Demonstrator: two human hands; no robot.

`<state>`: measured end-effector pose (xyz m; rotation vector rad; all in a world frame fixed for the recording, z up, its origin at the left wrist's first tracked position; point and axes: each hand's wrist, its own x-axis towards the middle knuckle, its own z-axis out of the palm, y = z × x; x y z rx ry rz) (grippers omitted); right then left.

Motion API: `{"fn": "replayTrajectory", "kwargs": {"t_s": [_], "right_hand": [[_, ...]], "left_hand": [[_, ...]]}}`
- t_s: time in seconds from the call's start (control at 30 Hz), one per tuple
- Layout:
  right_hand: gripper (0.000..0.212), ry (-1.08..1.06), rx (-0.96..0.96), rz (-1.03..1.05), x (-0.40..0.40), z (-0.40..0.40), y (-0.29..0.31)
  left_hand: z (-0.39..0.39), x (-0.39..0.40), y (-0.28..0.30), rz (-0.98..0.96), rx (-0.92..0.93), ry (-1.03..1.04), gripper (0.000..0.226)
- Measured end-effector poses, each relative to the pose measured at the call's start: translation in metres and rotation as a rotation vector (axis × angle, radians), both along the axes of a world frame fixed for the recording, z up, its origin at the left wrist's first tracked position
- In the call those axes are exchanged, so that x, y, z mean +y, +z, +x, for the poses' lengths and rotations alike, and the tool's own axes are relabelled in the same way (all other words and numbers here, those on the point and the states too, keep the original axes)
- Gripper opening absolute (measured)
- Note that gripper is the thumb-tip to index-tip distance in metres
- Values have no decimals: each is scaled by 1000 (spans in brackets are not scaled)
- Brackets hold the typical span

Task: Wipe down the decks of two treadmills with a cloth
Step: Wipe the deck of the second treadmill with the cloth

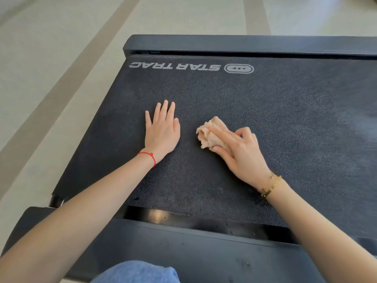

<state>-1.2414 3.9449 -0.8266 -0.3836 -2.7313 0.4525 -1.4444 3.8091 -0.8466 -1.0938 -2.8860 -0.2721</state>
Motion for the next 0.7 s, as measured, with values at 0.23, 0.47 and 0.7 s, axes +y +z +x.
{"fn": "replayTrajectory", "kwargs": {"t_s": [0.23,0.47,0.7], "right_hand": [[54,113,-82,62,-9,21,4],[51,110,-39,-9,-6,16,8],[54,199,-36,-12,-30,49,-3]], "left_hand": [[-1,0,-1,-3,7,-5,55],[0,0,-1,9,9,0,55],[-1,-1,-1,19,4,-9,55]]}}
